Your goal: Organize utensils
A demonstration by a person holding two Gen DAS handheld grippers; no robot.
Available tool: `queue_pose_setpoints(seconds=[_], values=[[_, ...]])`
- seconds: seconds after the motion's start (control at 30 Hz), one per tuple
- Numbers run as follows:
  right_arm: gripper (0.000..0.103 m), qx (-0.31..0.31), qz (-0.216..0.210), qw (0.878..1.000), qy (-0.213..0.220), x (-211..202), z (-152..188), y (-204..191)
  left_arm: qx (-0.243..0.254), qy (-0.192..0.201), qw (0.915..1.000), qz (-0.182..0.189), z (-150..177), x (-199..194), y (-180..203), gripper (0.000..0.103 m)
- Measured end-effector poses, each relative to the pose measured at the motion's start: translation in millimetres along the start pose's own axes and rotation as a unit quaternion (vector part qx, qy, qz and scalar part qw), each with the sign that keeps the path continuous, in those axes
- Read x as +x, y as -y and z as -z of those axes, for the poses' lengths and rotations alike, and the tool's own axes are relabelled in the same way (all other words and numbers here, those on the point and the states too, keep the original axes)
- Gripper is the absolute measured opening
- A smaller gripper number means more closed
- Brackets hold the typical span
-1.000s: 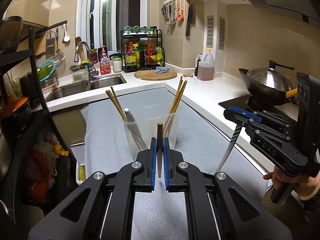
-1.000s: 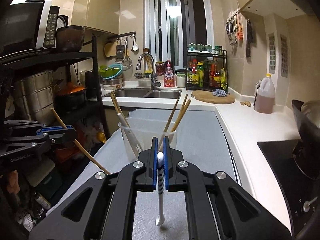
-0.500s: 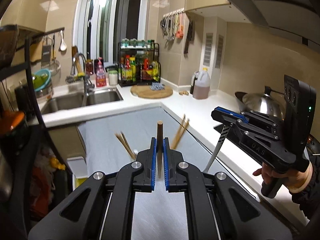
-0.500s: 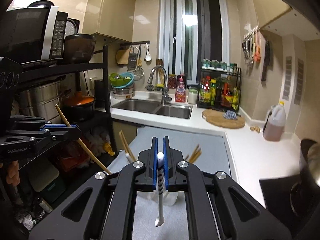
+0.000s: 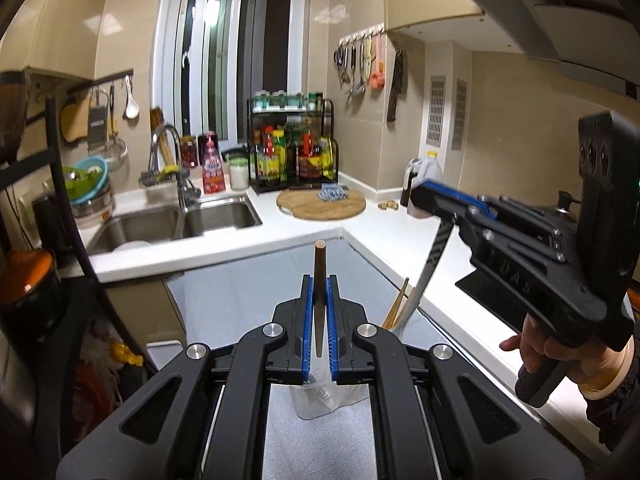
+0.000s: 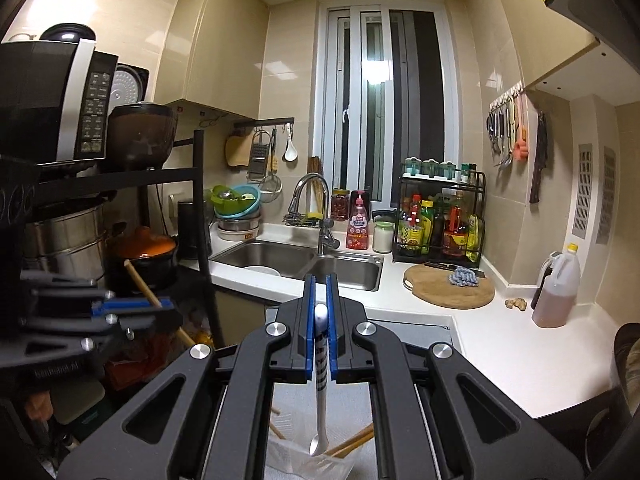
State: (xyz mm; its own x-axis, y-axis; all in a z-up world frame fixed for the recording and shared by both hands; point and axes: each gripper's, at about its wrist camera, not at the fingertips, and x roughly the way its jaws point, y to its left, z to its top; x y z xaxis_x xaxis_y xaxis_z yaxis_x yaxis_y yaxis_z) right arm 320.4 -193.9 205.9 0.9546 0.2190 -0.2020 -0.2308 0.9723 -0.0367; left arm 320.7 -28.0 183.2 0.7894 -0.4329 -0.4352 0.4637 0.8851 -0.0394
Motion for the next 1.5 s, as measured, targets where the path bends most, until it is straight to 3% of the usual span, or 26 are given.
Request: queue_pose_setpoints(seconds=[0.47,0.53,0.57,0.6,0.63,0.67,0.77,0.9,1.13,1.23,1.5], values=[[0.006,0.029,0.005,0.999,-0.046,46.5,51.0,15.4,0.0,-0.037,0.9992,-0.014,25.1,46.0,-7.7,0.007],[0.012,0.034,0.006,0.998,-0.055,47.3,56.4,17.0,0.0,-0.031,0.9992,-0.026,25.8,43.8,-6.0,0.033],[0.016,0.036,0.007,0.998,-0.056,46.4,57.6,17.6,-0.002,-0.024,0.9986,-0.046,26.3,39.6,-5.4,0.074],[0.033,0.039,0.008,0.998,-0.056,44.8,58.9,18.2,-0.007,-0.01,0.9974,-0.072,26.7,33.4,-5.2,0.09],[0.05,0.043,0.016,0.998,-0.053,41.3,60.2,19.2,-0.009,0.0,0.9965,-0.083,27.0,29.4,-5.3,0.09],[0.054,0.047,0.023,0.997,-0.047,37.0,60.6,20.0,-0.009,0.006,0.9962,-0.086,26.8,24.5,-5.6,0.09],[0.057,0.05,0.032,0.998,-0.034,23.6,60.5,21.0,-0.01,-0.001,0.9957,-0.092,28.6,18.5,-5.2,0.09],[0.074,0.055,0.043,0.997,-0.022,1.3,60.6,20.5,0.0,-0.002,0.9946,-0.103,36.6,7.4,0.8,0.09],[0.092,0.059,0.044,0.997,-0.006,-52.3,73.9,5.0,-0.017,0.009,0.9933,-0.114,66.8,-20.7,19.1,0.095],[0.098,0.061,0.052,0.997,-0.013,-77.0,91.8,-4.6,-0.029,0.004,0.9922,-0.121,88.0,-30.2,27.5,0.095],[0.098,0.052,0.096,0.993,-0.053,-109.5,151.4,-20.9,-0.06,-0.004,0.9864,-0.153,148.0,-51.5,37.3,0.095]])
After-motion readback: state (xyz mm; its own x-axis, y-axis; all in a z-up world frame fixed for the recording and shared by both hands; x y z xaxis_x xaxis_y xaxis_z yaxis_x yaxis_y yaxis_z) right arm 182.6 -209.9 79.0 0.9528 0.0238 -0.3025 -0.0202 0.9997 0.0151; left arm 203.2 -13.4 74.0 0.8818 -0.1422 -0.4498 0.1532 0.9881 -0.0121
